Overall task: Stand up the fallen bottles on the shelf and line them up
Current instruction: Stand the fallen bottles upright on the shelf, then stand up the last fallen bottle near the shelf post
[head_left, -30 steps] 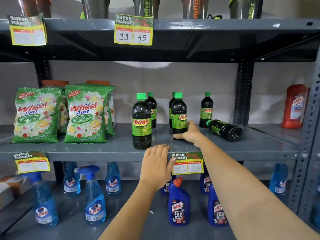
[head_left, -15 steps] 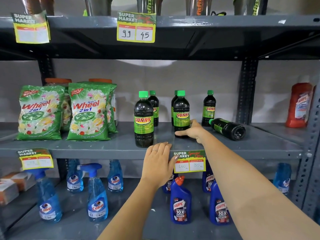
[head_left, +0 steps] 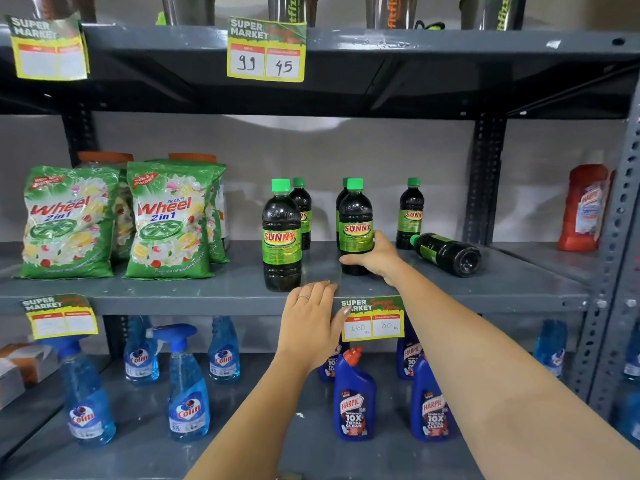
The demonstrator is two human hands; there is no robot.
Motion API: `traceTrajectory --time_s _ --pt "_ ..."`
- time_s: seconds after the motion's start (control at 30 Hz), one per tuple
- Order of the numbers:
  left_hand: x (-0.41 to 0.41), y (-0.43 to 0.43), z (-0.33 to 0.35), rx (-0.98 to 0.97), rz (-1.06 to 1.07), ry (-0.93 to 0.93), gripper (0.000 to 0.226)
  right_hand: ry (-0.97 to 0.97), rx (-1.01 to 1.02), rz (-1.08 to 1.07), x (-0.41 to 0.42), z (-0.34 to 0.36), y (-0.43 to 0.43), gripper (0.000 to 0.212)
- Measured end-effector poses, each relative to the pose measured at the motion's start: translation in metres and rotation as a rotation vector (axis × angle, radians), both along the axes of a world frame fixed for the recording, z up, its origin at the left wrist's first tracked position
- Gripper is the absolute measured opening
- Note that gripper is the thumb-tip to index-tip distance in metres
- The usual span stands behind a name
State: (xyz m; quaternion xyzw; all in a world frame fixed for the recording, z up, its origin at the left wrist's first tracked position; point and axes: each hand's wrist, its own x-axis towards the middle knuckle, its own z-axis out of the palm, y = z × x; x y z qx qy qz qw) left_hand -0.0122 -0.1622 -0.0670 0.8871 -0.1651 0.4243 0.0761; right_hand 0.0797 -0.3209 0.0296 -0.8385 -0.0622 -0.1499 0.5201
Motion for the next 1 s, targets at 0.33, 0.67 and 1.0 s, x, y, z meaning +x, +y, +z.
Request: traceTrajectory --time_s 0.33,0.67,1.0 --pt "-0.002 0.000 0.003 0.018 0.027 0.027 0.053 -0.016 -0.092 0.050 -0.046 -0.001 -0.013 0.089" --pt "-0.003 -0.001 0.006 0.061 0.049 0.069 0.053 -0.012 -0.101 0.066 -0.067 -0.002 -0.013 0.089" --pt "-0.001 0.002 0.007 -0.003 -0.048 0.078 0.057 -0.073 0.079 0.047 -0.083 0.007 -0.020 0.112"
